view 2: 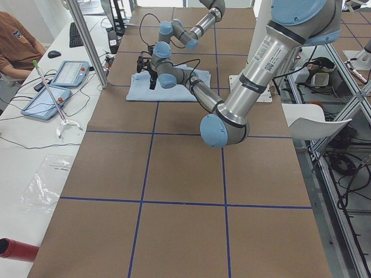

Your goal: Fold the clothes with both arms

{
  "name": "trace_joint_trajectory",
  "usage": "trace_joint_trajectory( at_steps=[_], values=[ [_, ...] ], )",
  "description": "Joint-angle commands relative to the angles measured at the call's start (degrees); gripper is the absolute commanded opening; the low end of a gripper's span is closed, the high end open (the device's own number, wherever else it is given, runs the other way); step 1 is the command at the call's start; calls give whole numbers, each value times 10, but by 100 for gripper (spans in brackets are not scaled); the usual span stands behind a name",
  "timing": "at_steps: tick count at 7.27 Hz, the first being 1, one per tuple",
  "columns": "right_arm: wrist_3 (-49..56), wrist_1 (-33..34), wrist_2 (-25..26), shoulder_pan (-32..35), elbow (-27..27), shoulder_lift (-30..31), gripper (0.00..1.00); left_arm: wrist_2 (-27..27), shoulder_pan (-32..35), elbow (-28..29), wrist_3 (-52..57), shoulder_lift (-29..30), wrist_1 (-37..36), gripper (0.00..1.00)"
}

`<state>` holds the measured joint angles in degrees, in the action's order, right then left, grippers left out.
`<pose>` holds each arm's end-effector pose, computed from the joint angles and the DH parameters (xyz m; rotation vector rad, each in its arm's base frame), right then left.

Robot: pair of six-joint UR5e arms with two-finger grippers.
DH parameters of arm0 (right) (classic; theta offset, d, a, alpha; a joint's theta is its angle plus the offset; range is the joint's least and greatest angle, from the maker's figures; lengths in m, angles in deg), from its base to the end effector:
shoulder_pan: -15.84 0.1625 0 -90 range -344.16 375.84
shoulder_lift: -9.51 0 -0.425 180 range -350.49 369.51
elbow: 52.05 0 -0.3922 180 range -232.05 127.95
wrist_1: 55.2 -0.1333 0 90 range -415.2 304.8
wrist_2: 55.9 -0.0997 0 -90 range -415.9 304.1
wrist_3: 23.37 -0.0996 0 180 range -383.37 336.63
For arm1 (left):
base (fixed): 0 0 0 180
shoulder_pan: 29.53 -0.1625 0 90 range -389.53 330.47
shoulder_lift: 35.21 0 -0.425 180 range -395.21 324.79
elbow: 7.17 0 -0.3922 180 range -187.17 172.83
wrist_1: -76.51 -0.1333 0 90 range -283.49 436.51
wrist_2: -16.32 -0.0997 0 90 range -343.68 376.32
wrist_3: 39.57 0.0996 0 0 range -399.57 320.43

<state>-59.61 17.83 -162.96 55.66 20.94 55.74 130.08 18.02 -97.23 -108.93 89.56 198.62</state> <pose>-0.5340 -0.5808 0.2927 0.3599 -0.7284 -0.3434 0.3951 -0.5700 0.2316 0.3413 1.1565 -0.1693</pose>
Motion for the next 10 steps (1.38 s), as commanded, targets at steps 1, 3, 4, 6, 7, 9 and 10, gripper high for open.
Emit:
trace_joint_trajectory(
  at_steps=[1,3,4,6,7,9,10],
  values=[
    [-2,-2,4,-7,-11,0,100,1,0,-1,-1,0,1,100],
    [-2,-5,10,3,-27,5,100,0,0,-1,-3,4,1,100],
    [2,-5,10,19,-39,7,100,0,-1,-1,-3,5,0,100],
    [7,-5,4,62,-57,9,100,0,-3,3,-3,5,1,100],
    [12,-5,4,73,-58,13,100,0,-3,3,-3,5,1,100],
    [11,-6,-4,77,-56,15,100,1,-3,2,-3,5,1,100],
    [9,-21,-30,82,-44,19,100,1,-3,-2,-6,5,0,100]
  ],
)
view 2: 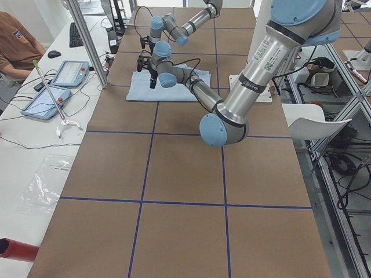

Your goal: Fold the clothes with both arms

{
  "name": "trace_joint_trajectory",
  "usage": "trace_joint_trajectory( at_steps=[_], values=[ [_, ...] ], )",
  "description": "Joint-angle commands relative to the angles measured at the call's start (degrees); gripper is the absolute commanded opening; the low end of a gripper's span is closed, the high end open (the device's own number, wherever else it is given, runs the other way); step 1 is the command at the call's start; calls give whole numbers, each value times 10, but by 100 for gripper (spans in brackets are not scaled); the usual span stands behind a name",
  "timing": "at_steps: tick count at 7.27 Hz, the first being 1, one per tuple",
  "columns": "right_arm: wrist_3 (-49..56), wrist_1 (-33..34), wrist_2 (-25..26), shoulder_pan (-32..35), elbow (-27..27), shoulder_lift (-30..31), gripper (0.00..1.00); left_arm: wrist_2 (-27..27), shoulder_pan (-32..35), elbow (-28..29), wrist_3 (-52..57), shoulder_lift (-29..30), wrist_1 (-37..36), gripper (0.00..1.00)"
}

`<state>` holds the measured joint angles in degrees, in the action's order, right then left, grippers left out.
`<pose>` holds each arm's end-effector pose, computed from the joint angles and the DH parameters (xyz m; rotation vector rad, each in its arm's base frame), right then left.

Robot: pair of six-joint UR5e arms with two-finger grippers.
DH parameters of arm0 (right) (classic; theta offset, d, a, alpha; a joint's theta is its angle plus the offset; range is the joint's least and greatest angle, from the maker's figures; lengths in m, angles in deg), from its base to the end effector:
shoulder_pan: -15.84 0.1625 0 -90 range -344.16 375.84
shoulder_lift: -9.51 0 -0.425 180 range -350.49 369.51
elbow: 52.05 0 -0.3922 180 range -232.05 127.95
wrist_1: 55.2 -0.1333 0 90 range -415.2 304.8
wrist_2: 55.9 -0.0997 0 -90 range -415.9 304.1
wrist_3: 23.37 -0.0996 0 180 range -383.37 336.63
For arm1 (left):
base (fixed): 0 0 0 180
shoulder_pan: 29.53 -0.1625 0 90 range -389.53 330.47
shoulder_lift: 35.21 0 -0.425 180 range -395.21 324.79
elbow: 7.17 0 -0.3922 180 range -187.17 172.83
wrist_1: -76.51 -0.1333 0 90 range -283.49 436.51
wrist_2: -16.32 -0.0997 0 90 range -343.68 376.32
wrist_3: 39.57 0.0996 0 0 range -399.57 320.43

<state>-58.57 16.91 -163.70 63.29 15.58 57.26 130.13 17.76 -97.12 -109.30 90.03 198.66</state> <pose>-0.4595 -0.6526 0.3576 0.3217 -0.6445 -0.2251 0.3984 -0.5689 0.2267 0.3386 1.1640 -0.1684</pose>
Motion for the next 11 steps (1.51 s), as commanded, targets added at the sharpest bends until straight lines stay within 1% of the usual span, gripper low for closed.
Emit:
trace_joint_trajectory(
  at_steps=[1,2,3,4,5,6,7,8,9,10,11],
  values=[
    [-5,-15,-58,11,55,35,100,5,-10,-15,-20,-7,-2,100],
    [-17,-9,-75,11,122,75,100,4,-30,-32,-56,-9,-6,100],
    [-45,-8,-91,11,179,114,100,0,-54,-51,-72,-36,-6,100],
    [-86,-6,-117,9,232,151,100,-1,-71,-78,-94,-70,-6,100],
    [-128,-6,-128,3,292,198,100,-4,-113,-116,-133,-106,-7,100],
    [-175,-6,-127,-16,352,249,100,-30,-160,-160,-171,-137,-9,100],
    [-222,-6,-126,-35,399,293,100,-71,-217,-177,-222,-147,-29,99],
    [-249,-6,-123,-48,425,317,100,-112,-268,-179,-261,-142,-52,96],
    [-267,-7,-119,-63,435,323,100,-135,-317,-169,-279,-140,-65,92],
    [-276,-7,-118,-74,437,325,100,-157,-326,-156,-279,-135,-69,87],
    [-276,-7,-118,-77,442,326,100,-159,-326,-141,-280,-135,-69,85]
  ],
)
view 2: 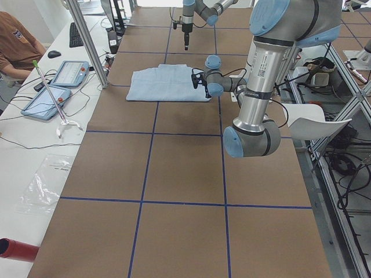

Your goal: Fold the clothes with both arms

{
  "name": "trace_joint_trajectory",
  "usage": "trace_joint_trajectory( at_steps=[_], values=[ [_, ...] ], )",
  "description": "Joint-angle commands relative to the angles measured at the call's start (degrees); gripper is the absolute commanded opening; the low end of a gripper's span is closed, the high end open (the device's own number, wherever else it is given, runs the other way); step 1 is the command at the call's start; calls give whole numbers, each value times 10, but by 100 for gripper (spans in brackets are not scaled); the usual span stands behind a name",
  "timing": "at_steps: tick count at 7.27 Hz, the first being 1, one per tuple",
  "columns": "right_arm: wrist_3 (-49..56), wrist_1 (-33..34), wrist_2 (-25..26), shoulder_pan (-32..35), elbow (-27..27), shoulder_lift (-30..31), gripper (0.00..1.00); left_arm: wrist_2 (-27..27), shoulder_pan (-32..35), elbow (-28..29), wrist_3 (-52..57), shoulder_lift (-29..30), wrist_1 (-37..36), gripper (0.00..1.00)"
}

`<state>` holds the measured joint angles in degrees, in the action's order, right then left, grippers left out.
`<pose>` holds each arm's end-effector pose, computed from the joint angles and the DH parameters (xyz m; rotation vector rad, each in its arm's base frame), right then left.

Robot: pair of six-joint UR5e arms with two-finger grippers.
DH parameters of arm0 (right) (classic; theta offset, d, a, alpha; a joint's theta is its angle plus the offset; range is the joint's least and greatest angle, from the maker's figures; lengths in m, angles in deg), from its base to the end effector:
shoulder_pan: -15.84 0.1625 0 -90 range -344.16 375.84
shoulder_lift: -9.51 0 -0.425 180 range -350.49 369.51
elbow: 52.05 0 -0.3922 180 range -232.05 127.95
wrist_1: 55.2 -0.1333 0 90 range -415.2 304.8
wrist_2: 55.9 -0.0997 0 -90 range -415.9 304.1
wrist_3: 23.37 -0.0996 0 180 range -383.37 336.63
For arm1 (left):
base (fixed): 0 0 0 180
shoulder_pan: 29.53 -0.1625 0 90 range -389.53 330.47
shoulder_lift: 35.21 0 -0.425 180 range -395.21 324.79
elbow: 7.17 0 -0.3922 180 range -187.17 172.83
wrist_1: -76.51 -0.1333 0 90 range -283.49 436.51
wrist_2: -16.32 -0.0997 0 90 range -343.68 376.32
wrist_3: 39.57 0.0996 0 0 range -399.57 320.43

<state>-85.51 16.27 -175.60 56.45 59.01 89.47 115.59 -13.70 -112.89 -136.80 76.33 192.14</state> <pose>-0.3556 -0.4155 0.3585 0.0747 -0.9704 -0.0197 0.5463 -0.2768 0.2764 -0.0629 1.1064 -0.2718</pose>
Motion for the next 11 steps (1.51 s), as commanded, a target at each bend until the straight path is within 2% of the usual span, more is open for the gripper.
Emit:
trace_joint_trajectory(
  at_steps=[1,2,5,11],
  values=[
    [-11,0,1,-11,9,4,100,-14,-12,17,-5,2,-4,80],
    [-11,0,1,-12,9,4,100,-14,-12,17,-5,2,-4,72],
    [-11,0,3,-12,9,4,100,-14,-4,11,-5,4,-20,60],
    [-11,0,3,-14,9,4,100,-14,0,17,-5,4,-19,57]
  ],
)
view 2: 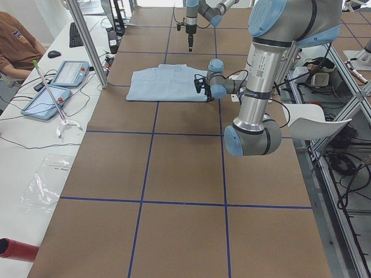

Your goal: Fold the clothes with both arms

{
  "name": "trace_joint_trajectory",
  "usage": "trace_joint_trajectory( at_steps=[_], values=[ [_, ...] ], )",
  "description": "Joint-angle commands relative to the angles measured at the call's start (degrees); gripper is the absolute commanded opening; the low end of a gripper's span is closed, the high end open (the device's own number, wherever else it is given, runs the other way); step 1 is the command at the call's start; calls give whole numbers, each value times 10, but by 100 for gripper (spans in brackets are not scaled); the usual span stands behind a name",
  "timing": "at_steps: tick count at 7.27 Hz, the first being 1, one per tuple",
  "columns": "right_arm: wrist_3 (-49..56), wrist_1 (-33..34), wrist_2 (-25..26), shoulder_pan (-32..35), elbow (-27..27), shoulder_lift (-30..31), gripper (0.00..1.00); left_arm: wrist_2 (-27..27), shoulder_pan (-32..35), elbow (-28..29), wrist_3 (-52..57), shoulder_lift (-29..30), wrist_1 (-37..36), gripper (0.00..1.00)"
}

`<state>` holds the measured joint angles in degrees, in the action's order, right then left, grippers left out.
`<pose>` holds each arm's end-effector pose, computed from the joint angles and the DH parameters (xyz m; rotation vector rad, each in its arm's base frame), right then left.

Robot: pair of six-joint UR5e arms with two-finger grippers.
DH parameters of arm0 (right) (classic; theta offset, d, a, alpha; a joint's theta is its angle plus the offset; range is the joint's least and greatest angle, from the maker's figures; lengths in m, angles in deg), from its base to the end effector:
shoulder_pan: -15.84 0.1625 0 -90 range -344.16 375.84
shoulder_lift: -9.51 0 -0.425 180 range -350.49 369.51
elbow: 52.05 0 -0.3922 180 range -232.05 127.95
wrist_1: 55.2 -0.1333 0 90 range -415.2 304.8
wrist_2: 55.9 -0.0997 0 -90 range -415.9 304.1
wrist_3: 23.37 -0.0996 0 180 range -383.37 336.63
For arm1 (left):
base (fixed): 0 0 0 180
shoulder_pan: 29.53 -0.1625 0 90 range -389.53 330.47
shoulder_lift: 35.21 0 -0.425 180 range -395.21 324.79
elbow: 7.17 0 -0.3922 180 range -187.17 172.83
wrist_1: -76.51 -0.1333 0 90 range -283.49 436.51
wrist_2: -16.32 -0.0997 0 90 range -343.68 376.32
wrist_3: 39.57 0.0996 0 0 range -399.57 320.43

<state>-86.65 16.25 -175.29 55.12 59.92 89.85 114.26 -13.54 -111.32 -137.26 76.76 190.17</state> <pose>-0.3613 -0.4045 0.3548 0.0640 -0.9768 -0.0231 0.5547 -0.2833 0.2889 -0.0503 1.0522 -0.3023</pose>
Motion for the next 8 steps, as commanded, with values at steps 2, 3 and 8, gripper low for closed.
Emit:
trace_joint_trajectory(
  at_steps=[2,3,8],
  values=[
    [0,0,4,-1,-2,1,100,1,-3,1,0,3,1,52],
    [0,0,4,-1,-1,0,100,1,-3,1,0,4,0,40],
    [-108,-2,47,-52,2,-16,100,5,0,-8,0,10,0,0]
  ],
)
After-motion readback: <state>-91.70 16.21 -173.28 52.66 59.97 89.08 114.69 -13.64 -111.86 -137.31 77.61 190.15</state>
